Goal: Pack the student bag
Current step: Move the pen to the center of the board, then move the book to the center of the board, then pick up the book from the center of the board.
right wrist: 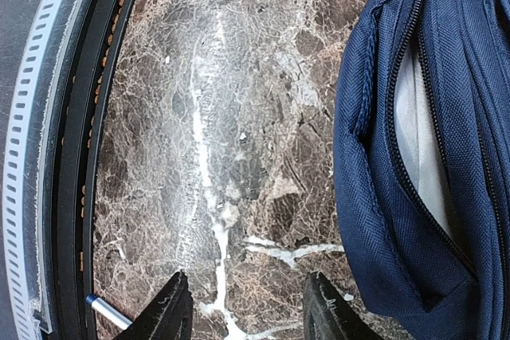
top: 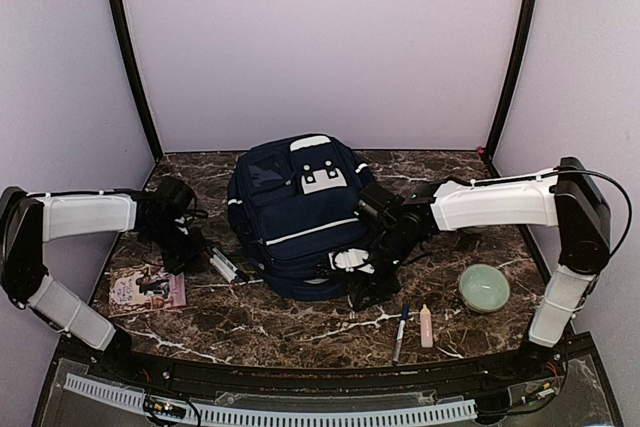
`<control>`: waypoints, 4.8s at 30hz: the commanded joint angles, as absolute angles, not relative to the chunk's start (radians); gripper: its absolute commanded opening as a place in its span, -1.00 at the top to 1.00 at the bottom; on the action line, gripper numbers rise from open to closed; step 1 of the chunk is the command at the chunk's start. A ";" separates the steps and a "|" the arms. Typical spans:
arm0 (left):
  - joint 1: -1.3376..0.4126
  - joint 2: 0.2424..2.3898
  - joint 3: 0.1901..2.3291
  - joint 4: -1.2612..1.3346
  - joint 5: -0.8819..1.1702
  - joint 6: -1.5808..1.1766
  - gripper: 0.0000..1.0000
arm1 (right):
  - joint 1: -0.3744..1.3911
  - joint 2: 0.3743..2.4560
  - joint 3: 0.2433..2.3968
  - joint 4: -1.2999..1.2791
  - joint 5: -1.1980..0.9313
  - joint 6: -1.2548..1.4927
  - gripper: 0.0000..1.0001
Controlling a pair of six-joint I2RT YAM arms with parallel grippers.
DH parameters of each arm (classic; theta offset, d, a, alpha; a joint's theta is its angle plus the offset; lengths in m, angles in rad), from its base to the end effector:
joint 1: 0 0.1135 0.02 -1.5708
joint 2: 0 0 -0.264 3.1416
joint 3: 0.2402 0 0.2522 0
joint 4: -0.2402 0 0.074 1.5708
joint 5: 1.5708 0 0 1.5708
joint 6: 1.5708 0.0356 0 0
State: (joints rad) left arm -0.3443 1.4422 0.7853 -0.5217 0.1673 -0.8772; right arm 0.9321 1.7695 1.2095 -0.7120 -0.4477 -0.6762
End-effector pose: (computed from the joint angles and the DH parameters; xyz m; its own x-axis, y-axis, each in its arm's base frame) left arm 0.2413 -0.0928 0.1724 -0.8581 -0.4978 -0.1260 -0.4178 0.8195 -0.3923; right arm 0.1920 0.2844 0.1916 0.0561 -0.8708 -0.4885 -0.9803 -0.1408 0.1384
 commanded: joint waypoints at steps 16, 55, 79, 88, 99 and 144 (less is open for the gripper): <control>0.018 1.357 0.844 -0.796 -0.067 -0.935 -0.57 | 0.934 1.802 1.217 -0.750 -0.477 -0.695 0.06; -0.637 1.644 0.799 -0.648 0.177 -1.343 -0.10 | 0.936 1.904 1.253 -0.794 -0.483 -0.716 0.12; -0.802 1.337 0.812 -0.811 0.002 -1.433 -0.42 | 0.965 2.057 1.759 -0.855 -0.765 -0.332 0.24; -0.770 1.131 0.604 -0.755 -0.028 -1.483 -0.55 | 1.046 2.293 2.034 -0.751 -0.708 -0.134 0.08; -0.743 0.996 0.417 -0.643 0.005 -1.600 -0.48 | 1.095 2.586 2.330 -0.778 -0.596 -0.022 0.06; -0.744 1.037 0.334 -0.495 0.038 -1.593 -0.13 | 0.991 2.574 2.136 -0.624 -1.126 0.189 0.45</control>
State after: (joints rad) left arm -0.7479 0.9993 0.4026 -0.4931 0.0593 -1.5913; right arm 0.9924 2.5919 2.1571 -0.6453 -1.0809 0.1436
